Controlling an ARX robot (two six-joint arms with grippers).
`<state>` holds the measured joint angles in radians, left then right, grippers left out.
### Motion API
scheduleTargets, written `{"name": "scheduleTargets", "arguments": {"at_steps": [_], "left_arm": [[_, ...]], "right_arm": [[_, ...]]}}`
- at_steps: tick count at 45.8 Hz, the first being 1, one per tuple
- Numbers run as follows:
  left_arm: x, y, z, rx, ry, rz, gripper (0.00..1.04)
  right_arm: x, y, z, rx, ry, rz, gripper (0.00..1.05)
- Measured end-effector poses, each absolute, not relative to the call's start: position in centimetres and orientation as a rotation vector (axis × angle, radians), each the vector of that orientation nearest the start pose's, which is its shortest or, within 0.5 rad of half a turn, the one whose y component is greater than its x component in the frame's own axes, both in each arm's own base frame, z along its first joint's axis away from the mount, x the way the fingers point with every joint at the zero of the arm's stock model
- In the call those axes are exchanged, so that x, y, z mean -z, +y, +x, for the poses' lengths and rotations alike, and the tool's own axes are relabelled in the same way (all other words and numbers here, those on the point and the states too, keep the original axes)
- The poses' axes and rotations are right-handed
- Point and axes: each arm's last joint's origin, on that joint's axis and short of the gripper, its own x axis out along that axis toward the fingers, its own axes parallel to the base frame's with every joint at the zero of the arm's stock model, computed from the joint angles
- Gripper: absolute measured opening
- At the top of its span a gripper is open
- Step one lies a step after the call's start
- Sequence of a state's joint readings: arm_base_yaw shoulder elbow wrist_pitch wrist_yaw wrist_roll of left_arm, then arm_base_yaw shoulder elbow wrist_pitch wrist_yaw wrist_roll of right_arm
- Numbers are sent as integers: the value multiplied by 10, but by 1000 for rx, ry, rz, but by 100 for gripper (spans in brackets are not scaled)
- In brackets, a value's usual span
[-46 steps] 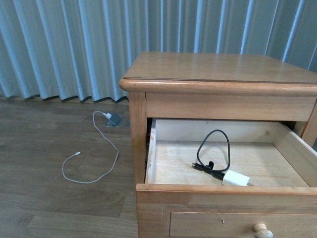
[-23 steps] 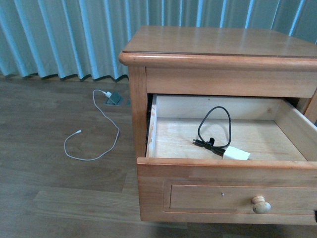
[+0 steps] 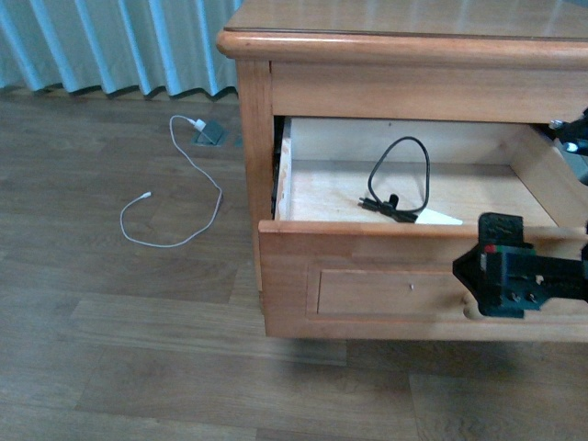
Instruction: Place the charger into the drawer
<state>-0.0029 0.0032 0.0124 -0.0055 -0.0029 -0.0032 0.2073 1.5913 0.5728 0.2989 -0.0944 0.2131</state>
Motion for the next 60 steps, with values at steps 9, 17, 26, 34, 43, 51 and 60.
{"name": "scheduleTargets", "arguments": {"at_steps": [9, 17, 26, 34, 43, 51, 60], "left_arm": [[-167, 0, 97, 0, -4, -3, 99], [-167, 0, 97, 0, -4, -3, 99], [-167, 0, 97, 0, -4, -3, 99], [-167, 0, 97, 0, -4, -3, 99], [-167, 0, 97, 0, -4, -3, 99], [-167, 0, 97, 0, -4, -3, 99], [-167, 0, 97, 0, -4, -3, 99]], "right_arm": [[-119, 75, 314, -177, 632, 99, 96], [-107, 85, 347, -149, 544, 35, 96], [-97, 91, 382, -92, 452, -10, 96], [-92, 97, 409, -56, 402, -27, 96], [-90, 102, 434, -11, 360, -18, 96], [-88, 108, 443, 13, 329, -27, 96], [-87, 114, 447, 17, 302, -41, 96]]}}
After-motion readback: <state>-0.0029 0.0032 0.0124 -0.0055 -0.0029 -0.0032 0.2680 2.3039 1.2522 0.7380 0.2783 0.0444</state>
